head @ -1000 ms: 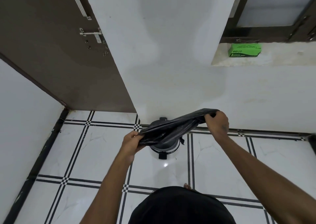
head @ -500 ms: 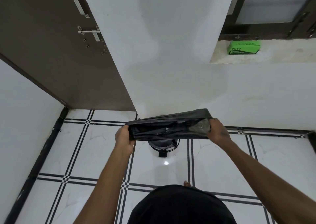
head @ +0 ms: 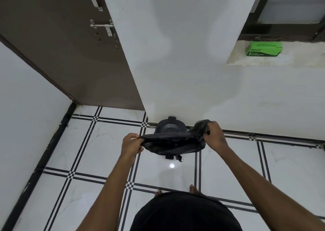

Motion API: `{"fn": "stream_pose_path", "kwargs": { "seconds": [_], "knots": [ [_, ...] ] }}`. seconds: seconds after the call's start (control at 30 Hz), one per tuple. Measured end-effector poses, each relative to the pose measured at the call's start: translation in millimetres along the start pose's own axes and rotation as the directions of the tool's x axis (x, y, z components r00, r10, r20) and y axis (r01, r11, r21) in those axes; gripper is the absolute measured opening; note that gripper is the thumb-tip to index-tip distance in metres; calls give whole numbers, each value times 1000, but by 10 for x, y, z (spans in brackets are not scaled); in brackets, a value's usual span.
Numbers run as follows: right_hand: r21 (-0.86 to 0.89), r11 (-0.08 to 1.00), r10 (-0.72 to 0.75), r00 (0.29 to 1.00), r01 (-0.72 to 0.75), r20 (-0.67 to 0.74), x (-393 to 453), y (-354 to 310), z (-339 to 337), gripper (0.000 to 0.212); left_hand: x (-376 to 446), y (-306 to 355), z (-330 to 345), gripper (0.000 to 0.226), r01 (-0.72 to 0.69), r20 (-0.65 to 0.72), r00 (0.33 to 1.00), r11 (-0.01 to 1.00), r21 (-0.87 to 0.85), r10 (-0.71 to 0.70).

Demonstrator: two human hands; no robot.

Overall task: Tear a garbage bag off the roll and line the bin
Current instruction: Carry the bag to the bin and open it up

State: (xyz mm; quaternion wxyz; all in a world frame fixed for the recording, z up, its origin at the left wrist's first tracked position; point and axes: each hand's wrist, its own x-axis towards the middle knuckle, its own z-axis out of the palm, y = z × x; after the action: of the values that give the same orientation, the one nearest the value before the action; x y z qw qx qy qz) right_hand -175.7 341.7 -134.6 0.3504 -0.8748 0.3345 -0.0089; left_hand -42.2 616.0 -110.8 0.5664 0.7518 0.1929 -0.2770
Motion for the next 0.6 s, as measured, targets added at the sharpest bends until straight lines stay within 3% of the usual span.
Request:
{"fn": "stream_pose_path", "kwargs": {
  "seconds": [0.17, 0.37, 0.6],
  "knots": [
    [-15, 999, 39, 995, -40, -93, -7, -124, 238, 12, 116, -17, -241, 3, 157, 3, 986, 932, -327, -165],
    [135, 987, 103, 986, -85, -133, -157, -383, 419, 25, 262, -106, -675, 11, 241, 219, 965, 827, -508, -147],
    [180, 979, 138, 958, -94, -250, -389, -511, 641, 25, 378, -274, -1019, 10, 253, 181, 966, 833, -492, -186]
  ]
}}
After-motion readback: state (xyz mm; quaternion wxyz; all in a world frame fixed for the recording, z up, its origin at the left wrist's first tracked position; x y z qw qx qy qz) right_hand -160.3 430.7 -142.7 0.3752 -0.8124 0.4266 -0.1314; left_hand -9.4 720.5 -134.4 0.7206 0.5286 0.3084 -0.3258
